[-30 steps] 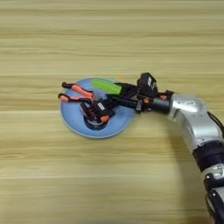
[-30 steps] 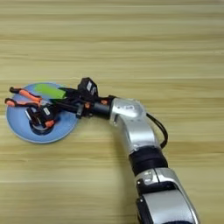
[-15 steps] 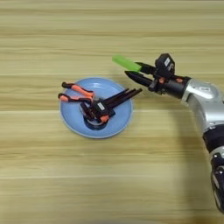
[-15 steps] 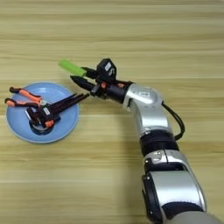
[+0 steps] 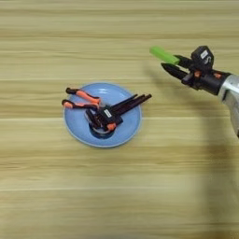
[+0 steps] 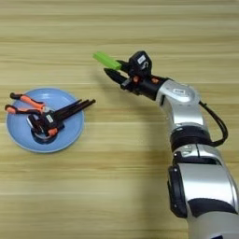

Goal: Move the objects on the table

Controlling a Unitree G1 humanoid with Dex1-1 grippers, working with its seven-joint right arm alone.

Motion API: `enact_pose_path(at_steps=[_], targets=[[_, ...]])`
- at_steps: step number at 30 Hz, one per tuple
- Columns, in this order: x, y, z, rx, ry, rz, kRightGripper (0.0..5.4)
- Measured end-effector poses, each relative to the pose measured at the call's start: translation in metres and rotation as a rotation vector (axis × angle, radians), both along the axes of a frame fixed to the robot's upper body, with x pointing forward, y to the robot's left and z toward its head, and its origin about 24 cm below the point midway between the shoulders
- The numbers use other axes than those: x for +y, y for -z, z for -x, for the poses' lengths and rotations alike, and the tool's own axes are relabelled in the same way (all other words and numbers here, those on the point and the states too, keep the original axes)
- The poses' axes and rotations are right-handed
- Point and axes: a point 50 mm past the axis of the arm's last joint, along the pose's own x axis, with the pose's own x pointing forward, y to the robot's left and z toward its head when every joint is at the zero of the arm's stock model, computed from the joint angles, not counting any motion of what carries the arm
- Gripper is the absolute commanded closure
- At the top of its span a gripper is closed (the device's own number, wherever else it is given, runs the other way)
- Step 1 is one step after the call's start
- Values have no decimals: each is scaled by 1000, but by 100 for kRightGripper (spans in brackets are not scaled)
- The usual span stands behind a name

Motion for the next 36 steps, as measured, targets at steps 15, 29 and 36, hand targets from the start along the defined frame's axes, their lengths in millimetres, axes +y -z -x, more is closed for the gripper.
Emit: enact_pose_path(at_steps=[15, 29, 36], targets=[[-16, 22, 6, 109, 58, 80, 390], [-23, 42, 11, 213, 106, 123, 390], [-24, 47, 14, 244, 93, 155, 390]])
